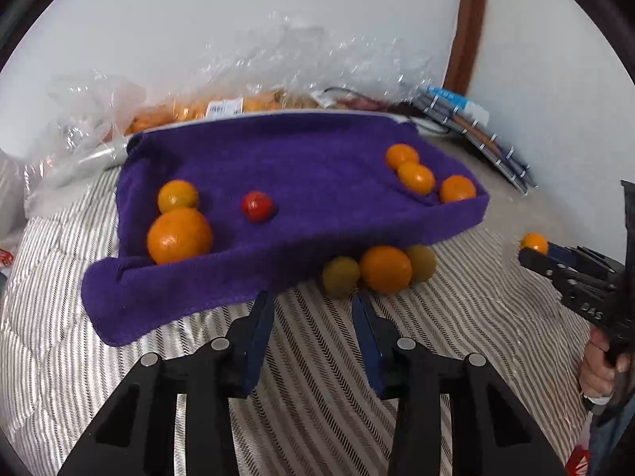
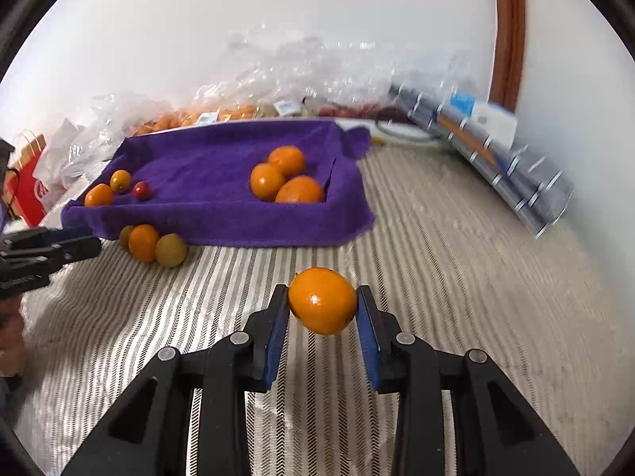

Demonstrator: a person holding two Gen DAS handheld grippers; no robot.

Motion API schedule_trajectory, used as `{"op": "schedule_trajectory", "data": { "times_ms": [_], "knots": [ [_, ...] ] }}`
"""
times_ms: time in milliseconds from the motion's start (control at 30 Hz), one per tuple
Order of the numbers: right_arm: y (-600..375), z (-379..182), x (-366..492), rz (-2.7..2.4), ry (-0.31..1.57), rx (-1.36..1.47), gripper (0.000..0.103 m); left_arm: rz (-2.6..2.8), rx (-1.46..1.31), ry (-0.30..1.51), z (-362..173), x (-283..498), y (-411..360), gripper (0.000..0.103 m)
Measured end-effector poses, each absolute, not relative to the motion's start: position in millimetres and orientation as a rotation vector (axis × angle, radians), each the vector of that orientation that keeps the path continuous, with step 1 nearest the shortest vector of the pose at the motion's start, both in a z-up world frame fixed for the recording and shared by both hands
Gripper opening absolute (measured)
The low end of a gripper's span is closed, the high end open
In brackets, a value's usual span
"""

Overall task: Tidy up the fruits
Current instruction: 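Grasp the olive-green fruit with the left tool while the right tool holds its orange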

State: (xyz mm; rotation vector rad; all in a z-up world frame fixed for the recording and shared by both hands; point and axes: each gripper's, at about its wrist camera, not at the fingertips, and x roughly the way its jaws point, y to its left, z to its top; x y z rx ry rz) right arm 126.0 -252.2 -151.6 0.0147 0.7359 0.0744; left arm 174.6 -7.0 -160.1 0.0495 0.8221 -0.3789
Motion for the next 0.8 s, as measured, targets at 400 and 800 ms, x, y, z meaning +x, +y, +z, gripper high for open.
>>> {"op": "schedule_trajectory", "data": {
  "times_ms": [400, 800],
  "knots": [
    [-270, -160, 132, 0.145, 0.761, 0.152, 0.034, -0.283, 0.103, 0.867, -173, 196, -35, 0.038],
    [-277, -159, 131, 0.156, 0.751, 0.194, 0.034, -0.283, 0.009, 0.870, -173, 182, -16, 0.023]
  ]
}}
